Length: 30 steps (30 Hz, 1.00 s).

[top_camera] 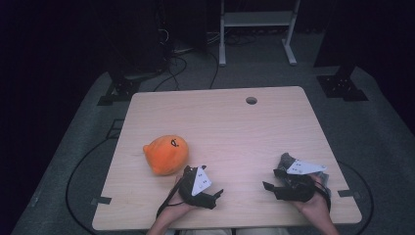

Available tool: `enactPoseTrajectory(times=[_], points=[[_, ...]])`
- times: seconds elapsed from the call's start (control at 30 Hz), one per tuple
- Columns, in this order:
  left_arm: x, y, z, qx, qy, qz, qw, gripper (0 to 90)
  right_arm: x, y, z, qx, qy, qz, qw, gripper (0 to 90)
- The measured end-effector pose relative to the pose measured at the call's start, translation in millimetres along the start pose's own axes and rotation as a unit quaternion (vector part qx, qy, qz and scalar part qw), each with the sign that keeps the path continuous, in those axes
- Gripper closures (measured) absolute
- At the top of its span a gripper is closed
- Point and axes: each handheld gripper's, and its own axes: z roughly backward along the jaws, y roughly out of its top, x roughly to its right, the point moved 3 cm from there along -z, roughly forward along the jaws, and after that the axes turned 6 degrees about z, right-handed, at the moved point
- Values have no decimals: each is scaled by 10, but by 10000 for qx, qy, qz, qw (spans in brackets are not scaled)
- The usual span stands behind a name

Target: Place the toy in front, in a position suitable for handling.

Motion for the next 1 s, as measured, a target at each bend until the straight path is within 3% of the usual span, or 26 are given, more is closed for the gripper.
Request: enactPoseTrajectory(times=[0.13,0.43,0.53,0.63,0.77,0.8,0.9,1.0], points=[[-18,77,35,162,-139,220,9995,56,9,-13,-20,-40,53,-37,10000,314],[-116,272,209,493,-15,352,9982,55,2,-17,-26,-95,67,-72,9999,310],[-199,401,329,633,47,439,9970,55,4,-21,-19,-63,59,-177,9998,305],[-299,531,457,711,81,402,9966,44,34,-42,-11,-83,8,-230,9997,303],[-431,677,576,836,-51,481,9953,42,118,-81,10,-98,-76,-394,9991,307],[-521,767,648,978,17,434,9943,42,135,-90,16,-105,-93,-420,9990,310],[-603,827,705,1037,-6,523,9932,32,162,-98,28,-70,-106,-454,9989,310],[-737,853,788,1137,164,518,9920,29,169,-98,41,-13,-85,-488,9988,310]])
